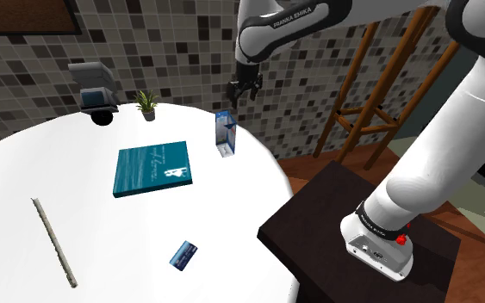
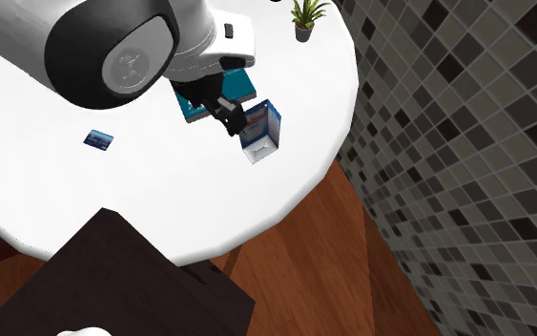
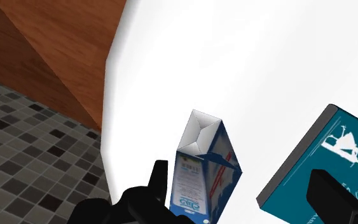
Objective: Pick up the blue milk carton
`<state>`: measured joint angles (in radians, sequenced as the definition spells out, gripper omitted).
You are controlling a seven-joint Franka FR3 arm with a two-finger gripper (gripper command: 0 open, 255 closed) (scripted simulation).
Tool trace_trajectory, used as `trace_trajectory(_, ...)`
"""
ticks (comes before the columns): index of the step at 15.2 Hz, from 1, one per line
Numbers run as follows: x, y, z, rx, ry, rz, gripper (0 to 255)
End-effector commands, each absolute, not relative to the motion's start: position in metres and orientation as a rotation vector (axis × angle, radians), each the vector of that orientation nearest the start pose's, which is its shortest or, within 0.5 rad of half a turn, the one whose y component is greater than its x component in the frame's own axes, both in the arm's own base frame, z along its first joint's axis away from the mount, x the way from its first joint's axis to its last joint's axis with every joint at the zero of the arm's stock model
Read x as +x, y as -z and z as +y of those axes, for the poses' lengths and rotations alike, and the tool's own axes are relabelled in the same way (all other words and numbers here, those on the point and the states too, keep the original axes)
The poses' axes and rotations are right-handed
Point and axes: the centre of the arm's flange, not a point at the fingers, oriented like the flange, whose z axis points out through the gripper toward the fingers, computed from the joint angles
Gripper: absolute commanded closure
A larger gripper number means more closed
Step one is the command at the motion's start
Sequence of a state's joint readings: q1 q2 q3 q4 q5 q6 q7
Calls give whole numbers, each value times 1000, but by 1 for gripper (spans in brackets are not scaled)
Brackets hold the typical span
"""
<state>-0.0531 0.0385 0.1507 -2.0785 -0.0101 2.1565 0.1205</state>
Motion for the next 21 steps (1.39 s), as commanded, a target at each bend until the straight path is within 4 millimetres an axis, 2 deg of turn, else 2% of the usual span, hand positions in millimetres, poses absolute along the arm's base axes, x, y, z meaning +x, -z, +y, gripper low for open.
trace_trajectory(1,574,-392,53,-3140,47,56,0)
trace_trajectory(11,665,-294,48,-3139,-32,186,0)
trace_trajectory(18,665,-257,48,-3139,-32,186,0)
trace_trajectory(20,665,-254,48,-3139,-32,186,0)
trace_trajectory(21,664,-254,47,-3139,-32,186,255)
